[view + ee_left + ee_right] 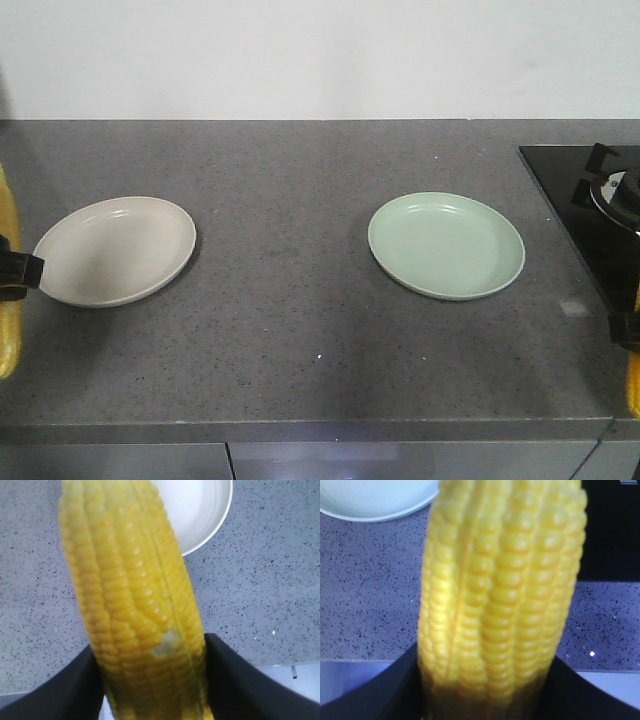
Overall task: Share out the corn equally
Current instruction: 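Approach the two empty plates, keeping both cobs gripped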
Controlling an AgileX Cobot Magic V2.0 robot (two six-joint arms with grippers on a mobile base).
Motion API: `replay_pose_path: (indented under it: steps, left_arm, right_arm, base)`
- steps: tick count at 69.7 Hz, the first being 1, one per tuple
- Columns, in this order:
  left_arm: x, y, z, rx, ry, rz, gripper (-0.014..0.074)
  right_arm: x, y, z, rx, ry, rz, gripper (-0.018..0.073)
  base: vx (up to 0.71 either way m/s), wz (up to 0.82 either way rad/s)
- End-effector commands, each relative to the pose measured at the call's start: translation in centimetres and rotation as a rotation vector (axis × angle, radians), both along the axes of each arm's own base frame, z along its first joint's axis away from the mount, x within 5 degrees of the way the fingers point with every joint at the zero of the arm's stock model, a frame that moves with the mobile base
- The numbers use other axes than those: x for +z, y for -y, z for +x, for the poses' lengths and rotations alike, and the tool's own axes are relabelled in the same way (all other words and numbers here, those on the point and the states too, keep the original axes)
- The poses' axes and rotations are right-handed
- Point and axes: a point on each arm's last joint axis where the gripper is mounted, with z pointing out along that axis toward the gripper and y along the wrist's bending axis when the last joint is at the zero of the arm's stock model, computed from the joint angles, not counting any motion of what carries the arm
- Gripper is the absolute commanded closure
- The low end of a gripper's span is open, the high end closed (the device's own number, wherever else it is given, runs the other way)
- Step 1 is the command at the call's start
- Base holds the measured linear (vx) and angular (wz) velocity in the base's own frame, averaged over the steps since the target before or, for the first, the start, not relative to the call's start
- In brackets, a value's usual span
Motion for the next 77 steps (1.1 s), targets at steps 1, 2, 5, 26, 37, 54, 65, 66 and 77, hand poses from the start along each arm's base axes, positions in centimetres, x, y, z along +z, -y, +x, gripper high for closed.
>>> replay_pose_path:
  steps: [1,2,5,26,37,54,65,66,77]
  left_arm:
    - [1.53,-0.03,-0.13,0.005,0.093,-0.023,0.0379]
    - [1.53,-0.03,-0.13,0.005,0.093,-0.023,0.0379]
    - [1.53,-0.03,-0.13,0.005,0.093,-0.023,0.0379]
    - [1.53,-0.03,-0.13,0.005,0.093,-0.023,0.0379]
    - [1.53,-0.03,-0.13,0.005,0.093,-0.023,0.0379]
    - [1.53,-0.03,-0.13,0.005,0.093,-0.023,0.0379]
    - [1.53,-0.03,-0.13,0.005,0.093,-0.023,0.0379]
    - [1.53,-0.03,-0.13,0.005,0.093,-0.023,0.0379]
    - [1.53,-0.03,-0.13,0.005,0.093,-0.023,0.0379]
  right_arm:
    - [1.29,0.13,0.15,-0.010,0.084,-0.005,0.0365]
    - [1.29,0.13,0.15,-0.010,0.084,-0.005,0.0365]
    - [1.29,0.13,0.15,-0.010,0.084,-0.005,0.0365]
    - [1.29,0.13,0.15,-0.010,0.084,-0.005,0.0365]
    - [1.29,0.13,0.15,-0.010,0.084,-0.005,0.0365]
    - [1.30,0.13,0.15,-0.010,0.085,-0.005,0.0365]
    - [1.30,0.13,0.15,-0.010,0.085,-0.005,0.0365]
    - [1.30,0.13,0.15,-0.010,0.085,-0.005,0.0365]
    - [1.30,0.13,0.15,-0.010,0.085,-0.005,0.0365]
  base:
    - [0.04,0.00]
    - [0.04,0.00]
    - [0.04,0.00]
    - [0.03,0.00]
    - [0.03,0.00]
    - [0.03,0.00]
    - [0.03,0.00]
    - [0.03,0.00]
    - [0.03,0.00]
